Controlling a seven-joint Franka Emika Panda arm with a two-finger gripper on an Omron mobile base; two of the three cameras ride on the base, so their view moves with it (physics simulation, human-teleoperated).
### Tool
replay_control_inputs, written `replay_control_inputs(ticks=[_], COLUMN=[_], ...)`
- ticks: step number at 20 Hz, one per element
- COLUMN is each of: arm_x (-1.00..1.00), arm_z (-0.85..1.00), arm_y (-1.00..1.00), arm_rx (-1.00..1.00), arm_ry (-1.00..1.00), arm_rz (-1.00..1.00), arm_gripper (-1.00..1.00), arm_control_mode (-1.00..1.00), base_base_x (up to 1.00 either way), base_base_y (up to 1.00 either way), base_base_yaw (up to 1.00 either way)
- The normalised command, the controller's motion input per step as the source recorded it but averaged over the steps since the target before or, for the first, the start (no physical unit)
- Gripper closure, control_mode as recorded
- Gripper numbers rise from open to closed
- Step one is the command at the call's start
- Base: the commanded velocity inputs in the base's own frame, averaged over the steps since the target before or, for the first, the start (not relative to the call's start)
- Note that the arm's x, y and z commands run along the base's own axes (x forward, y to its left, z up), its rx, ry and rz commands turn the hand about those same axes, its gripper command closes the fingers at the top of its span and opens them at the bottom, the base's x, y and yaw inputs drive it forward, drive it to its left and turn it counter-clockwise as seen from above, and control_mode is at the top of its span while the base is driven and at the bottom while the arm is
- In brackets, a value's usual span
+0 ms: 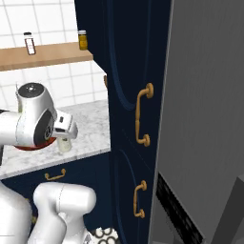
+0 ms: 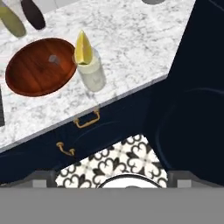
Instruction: Grab a lemon wedge from the fridge and one ice cube from the ice bowl, and put them in the glass of lemonade.
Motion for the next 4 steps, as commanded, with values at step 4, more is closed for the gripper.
replay_control_inputs(ticks=[4], arm_x=[0.11], arm_z=[0.48], arm_y=[-0.09], arm_rx=[0.15], arm_ry=[-0.38], arm_rz=[-0.06], arm_gripper=[-1.0], arm_control_mode=[-1.0], base_base_x=[0.0], base_base_y=[0.0], base_base_yaw=[0.0])
